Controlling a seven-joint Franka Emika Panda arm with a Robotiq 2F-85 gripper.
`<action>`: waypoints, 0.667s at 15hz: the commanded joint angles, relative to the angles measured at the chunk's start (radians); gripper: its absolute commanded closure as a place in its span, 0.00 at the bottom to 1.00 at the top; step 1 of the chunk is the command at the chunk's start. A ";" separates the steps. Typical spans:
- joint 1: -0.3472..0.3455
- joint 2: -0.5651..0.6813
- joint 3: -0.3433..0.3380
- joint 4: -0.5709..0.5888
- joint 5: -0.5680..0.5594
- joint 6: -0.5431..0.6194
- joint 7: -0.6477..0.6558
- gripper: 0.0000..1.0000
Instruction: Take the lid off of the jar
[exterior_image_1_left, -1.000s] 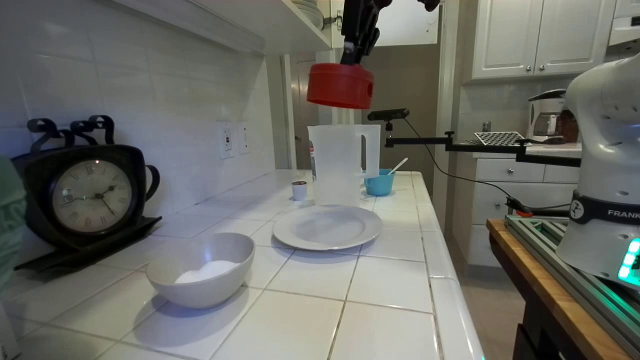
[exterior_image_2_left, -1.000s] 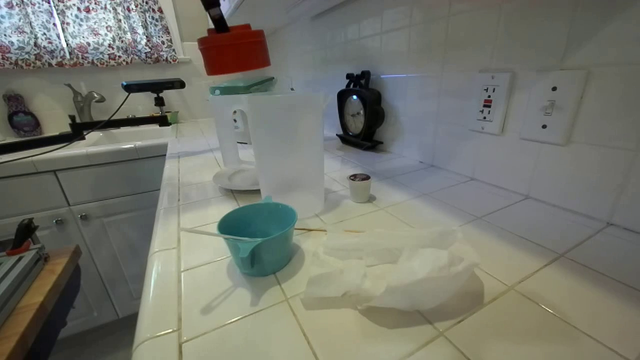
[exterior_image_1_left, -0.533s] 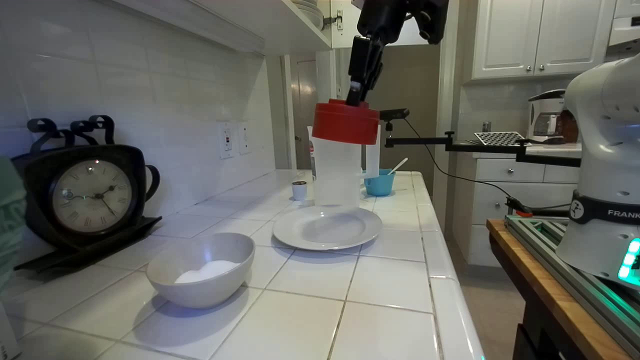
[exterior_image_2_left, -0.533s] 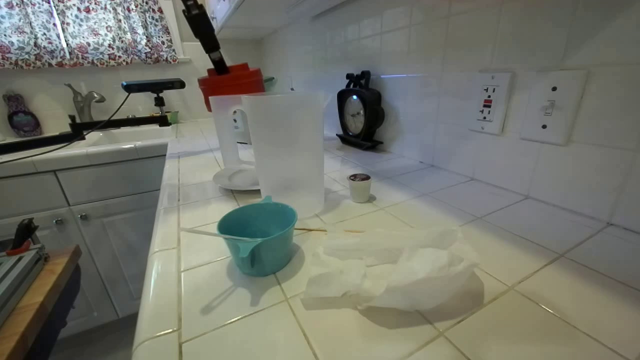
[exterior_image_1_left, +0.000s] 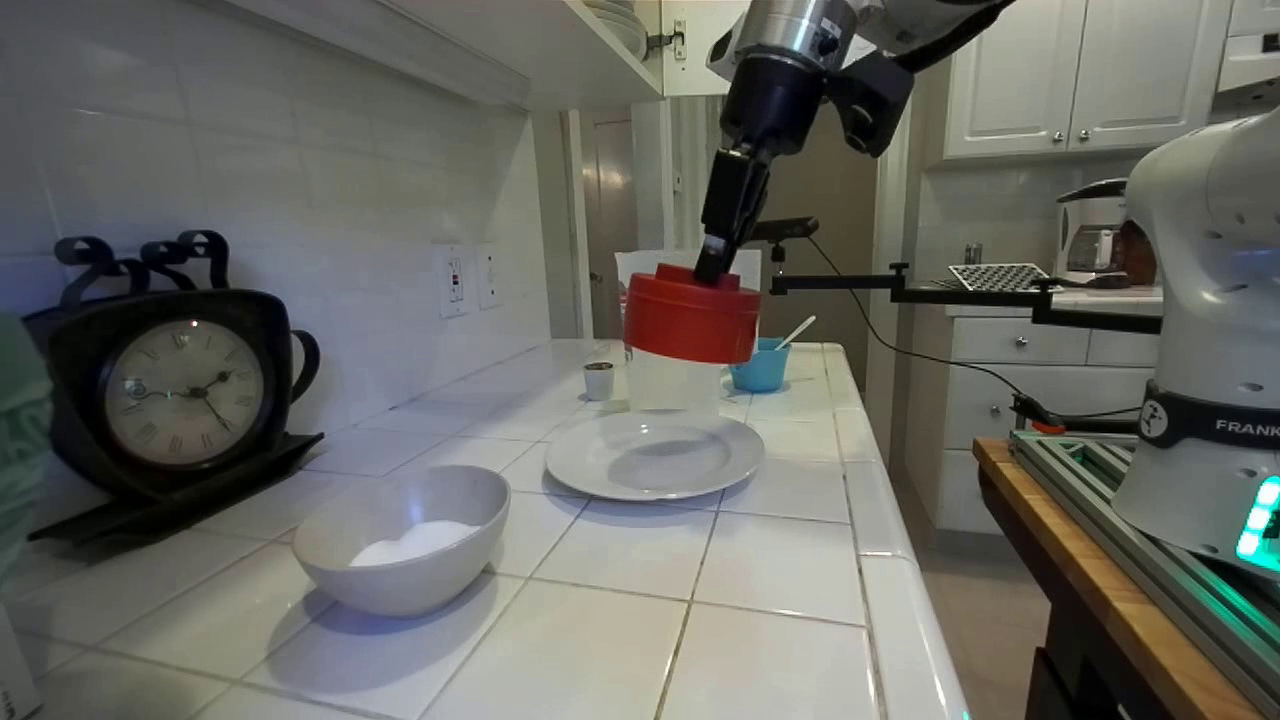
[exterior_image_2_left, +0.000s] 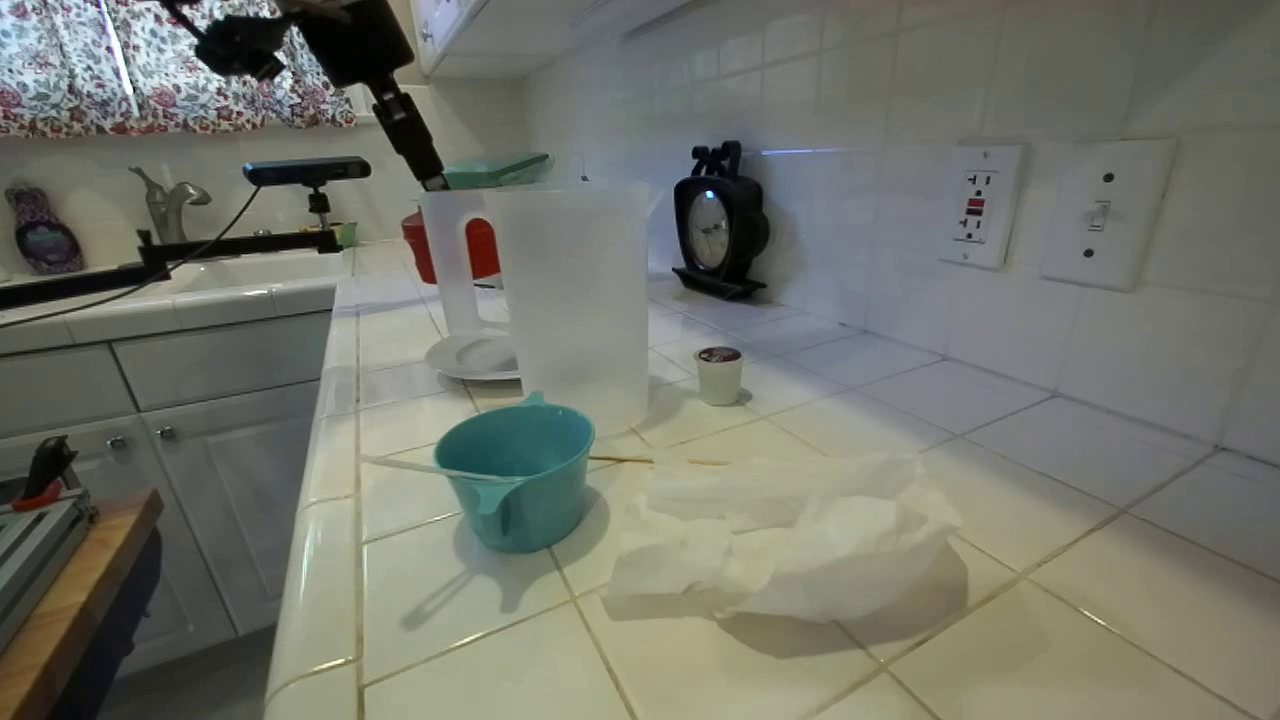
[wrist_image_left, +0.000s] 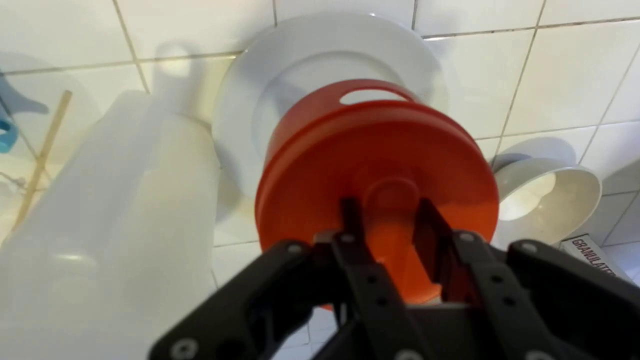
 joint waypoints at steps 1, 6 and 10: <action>0.012 0.052 -0.004 -0.014 0.035 0.101 -0.039 0.92; 0.004 0.153 0.001 -0.013 0.017 0.189 -0.031 0.92; -0.010 0.211 0.007 -0.007 -0.007 0.219 -0.015 0.92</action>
